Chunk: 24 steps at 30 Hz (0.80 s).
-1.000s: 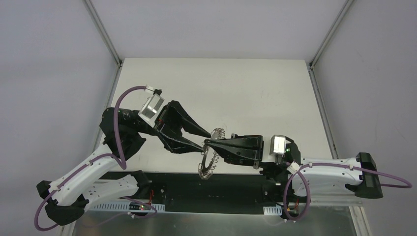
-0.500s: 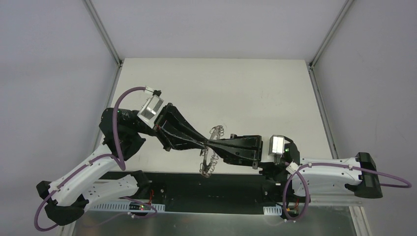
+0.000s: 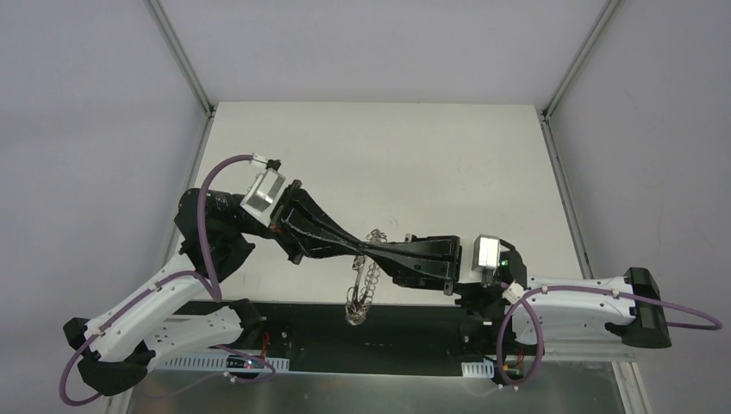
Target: Put the keys on the keyring
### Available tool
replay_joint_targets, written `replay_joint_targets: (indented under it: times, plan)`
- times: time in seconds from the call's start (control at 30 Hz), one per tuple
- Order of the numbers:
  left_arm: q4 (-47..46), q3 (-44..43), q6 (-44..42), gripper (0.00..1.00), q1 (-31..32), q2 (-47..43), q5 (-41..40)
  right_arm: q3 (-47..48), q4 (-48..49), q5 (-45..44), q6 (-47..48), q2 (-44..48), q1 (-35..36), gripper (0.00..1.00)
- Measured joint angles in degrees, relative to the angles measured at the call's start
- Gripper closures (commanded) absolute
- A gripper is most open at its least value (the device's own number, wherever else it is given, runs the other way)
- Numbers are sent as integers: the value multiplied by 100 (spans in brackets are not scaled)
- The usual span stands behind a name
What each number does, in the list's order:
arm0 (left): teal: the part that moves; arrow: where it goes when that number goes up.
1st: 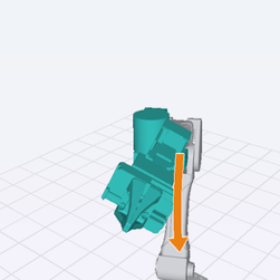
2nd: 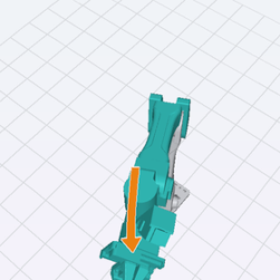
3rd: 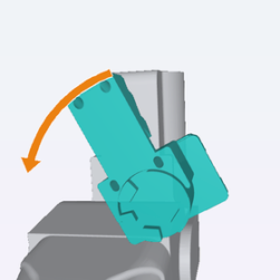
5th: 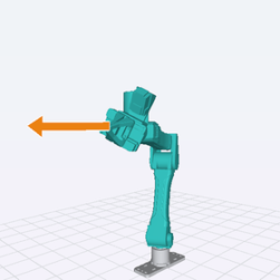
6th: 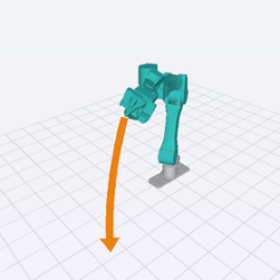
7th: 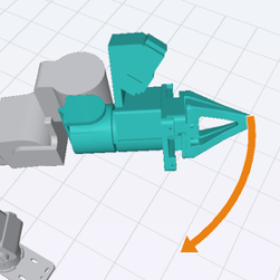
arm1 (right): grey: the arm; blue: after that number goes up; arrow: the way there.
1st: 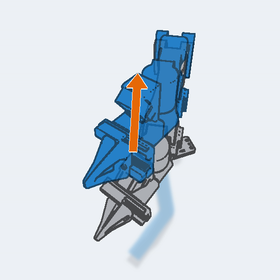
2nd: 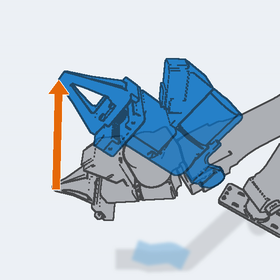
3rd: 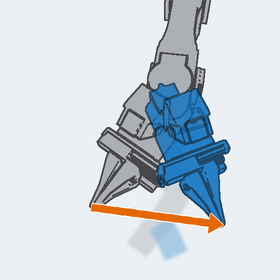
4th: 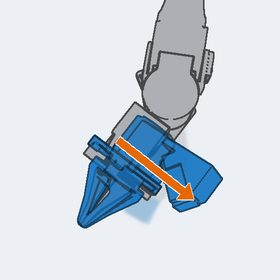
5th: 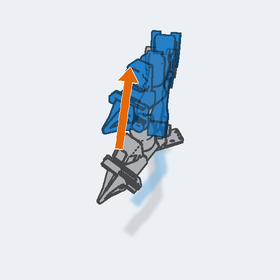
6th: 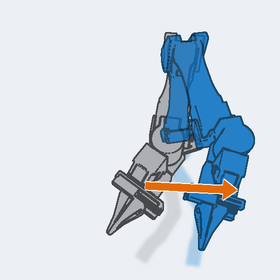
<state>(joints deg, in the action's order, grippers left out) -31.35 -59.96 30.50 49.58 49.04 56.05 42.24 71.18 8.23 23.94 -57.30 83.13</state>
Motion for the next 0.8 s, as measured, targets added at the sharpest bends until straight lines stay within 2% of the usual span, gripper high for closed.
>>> replay_joint_targets:
  times: [0.03,0.1,0.3,0.4,0.57,0.8]
  plan:
    - [72,0,-44,100,0,-15,-55,0,-33,-28,-9,13,-2,100]
    - [243,-2,-155,100,0,-50,-157,-2,-146,-85,-42,66,-2,88]
    - [1108,-44,-387,100,0,-81,-433,-4,-883,-385,-55,533,-9,65]
    - [1794,-44,-535,100,0,-55,-612,37,-1471,-514,17,894,-7,61]
    - [2811,-55,-800,100,0,-157,-826,1130,-4000,-879,50,1305,-7,58]
    - [3748,-376,-1047,100,0,-201,-782,3550,-7541,-1709,-199,848,-7,56]
